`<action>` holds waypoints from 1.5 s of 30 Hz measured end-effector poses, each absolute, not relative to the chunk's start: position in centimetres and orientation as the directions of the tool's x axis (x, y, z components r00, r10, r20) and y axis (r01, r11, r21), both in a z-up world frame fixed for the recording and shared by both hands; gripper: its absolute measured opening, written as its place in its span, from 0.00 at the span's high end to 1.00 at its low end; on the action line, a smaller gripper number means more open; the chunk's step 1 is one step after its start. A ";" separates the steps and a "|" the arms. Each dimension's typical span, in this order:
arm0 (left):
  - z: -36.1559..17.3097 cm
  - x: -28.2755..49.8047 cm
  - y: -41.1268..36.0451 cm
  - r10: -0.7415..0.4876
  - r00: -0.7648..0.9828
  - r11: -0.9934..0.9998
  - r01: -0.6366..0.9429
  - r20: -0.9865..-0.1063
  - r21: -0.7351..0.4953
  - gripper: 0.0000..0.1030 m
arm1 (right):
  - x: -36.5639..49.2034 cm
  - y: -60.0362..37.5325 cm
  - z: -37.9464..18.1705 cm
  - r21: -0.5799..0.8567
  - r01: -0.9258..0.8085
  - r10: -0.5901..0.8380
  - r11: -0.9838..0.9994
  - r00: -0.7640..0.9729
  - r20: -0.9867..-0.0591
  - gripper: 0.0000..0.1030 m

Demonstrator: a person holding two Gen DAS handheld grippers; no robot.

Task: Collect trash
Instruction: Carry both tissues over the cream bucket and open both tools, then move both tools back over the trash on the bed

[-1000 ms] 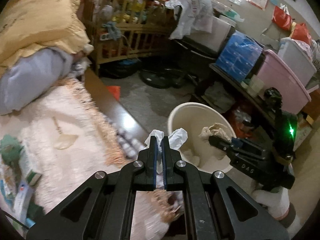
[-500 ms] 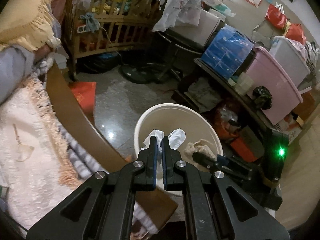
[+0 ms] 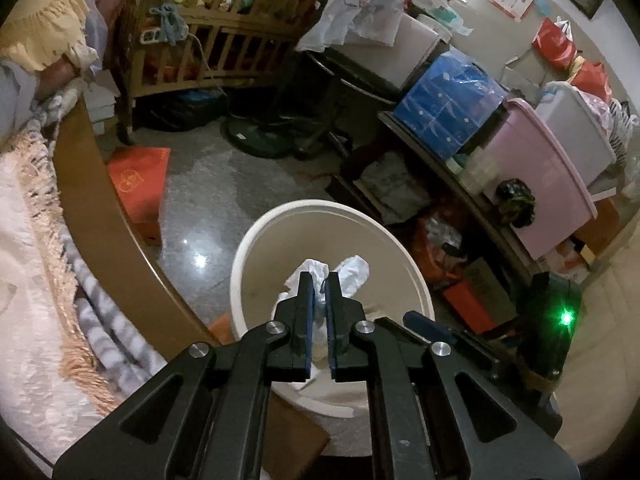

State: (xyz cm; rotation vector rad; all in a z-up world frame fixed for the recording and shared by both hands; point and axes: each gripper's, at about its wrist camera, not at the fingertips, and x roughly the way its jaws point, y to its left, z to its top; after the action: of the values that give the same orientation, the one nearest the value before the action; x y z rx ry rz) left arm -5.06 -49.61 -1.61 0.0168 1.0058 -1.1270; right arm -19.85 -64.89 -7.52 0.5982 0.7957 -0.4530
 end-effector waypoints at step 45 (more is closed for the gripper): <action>0.7 -3.1 -15.7 -0.262 0.678 0.943 0.330 -0.687 -0.035 0.53 | -6.6 -37.0 -2.8 0.225 0.053 0.124 0.973 0.703 -0.701 0.40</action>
State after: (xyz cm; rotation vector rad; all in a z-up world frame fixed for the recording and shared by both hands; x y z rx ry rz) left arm -3.07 -15.74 0.65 0.0949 0.7558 -0.3335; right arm -6.59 -36.96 -2.76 0.2357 0.7927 0.0399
